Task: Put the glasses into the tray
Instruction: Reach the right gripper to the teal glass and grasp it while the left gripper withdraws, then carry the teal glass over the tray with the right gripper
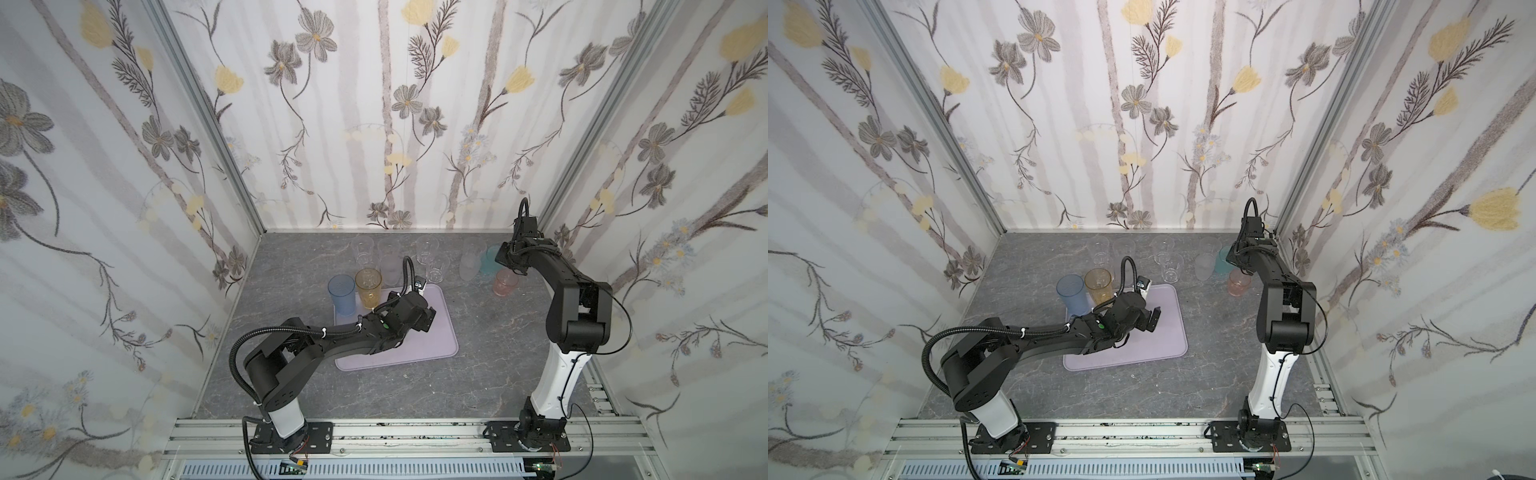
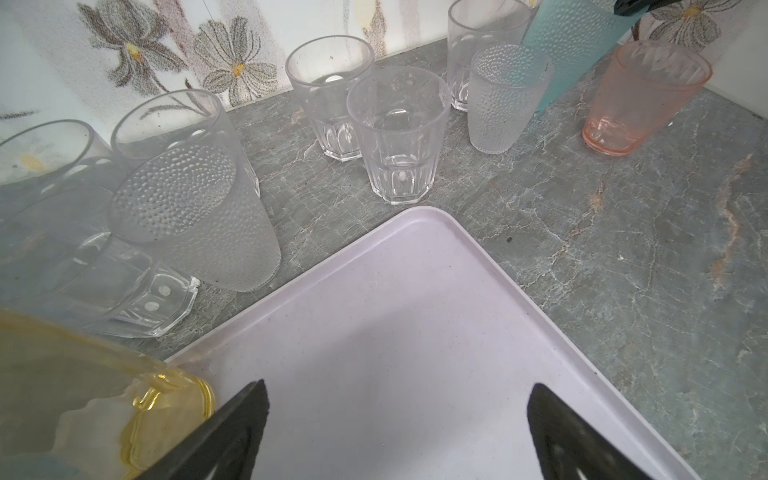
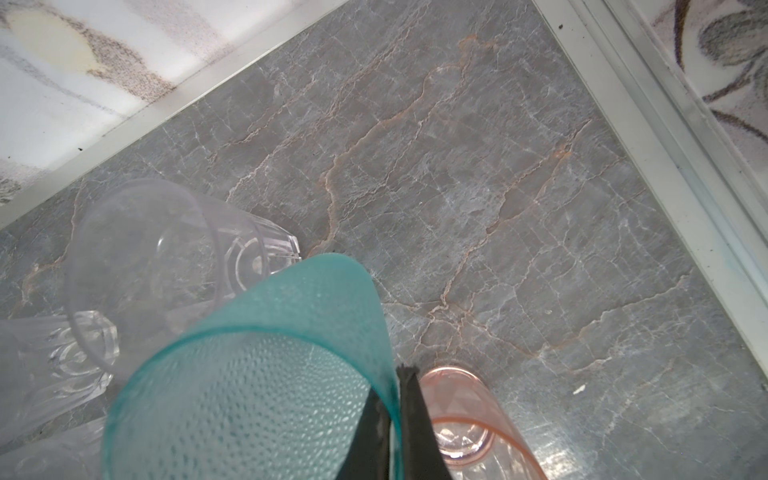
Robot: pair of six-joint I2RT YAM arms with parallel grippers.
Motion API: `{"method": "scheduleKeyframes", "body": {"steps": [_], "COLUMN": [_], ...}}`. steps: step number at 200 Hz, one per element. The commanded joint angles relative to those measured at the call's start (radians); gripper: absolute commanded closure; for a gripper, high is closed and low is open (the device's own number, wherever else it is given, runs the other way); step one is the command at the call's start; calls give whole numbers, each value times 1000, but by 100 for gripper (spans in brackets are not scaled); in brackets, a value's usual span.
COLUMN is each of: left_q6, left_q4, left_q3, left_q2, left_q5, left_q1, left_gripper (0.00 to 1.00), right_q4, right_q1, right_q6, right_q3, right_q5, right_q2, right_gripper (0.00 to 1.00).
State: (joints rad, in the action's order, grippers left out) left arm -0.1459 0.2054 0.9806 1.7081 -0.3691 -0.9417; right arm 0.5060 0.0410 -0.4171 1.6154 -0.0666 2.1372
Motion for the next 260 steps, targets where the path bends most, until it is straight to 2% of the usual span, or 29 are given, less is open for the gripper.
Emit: {"method": "scheduleKeyframes", "body": {"steps": [1, 61, 98, 141, 180, 194, 225, 260], "left_q6": [52, 289, 414, 410, 446, 456, 449, 331], "left_q4": [40, 302, 376, 477, 538, 539, 538, 535], "left_q3": [-10, -60, 5, -65, -282, -361, -471, -523], "left_q2": [-28, -77, 7, -35, -203, -274, -411, -470], "left_q5": [4, 87, 113, 249, 435, 462, 436, 327], "left_q1": [1, 0, 10, 79, 123, 131, 133, 145], "left_gripper": [0, 0, 0, 1, 2, 2, 4, 9], "right_q4": [-8, 62, 76, 118, 188, 231, 310, 334], "right_q1": [-10, -88, -202, -373, -479, -518, -594, -645], "right_q6": [20, 25, 20, 28, 49, 64, 84, 83], "right_q3": [-1, -38, -99, -170, -162, -135, -64, -7], "right_q5": [-42, -55, 62, 137, 193, 193, 189, 153], "right_q2": [-60, -251, -387, -486, -506, -484, -427, -358], "right_gripper": [98, 100, 100, 100, 100, 100, 100, 100]}}
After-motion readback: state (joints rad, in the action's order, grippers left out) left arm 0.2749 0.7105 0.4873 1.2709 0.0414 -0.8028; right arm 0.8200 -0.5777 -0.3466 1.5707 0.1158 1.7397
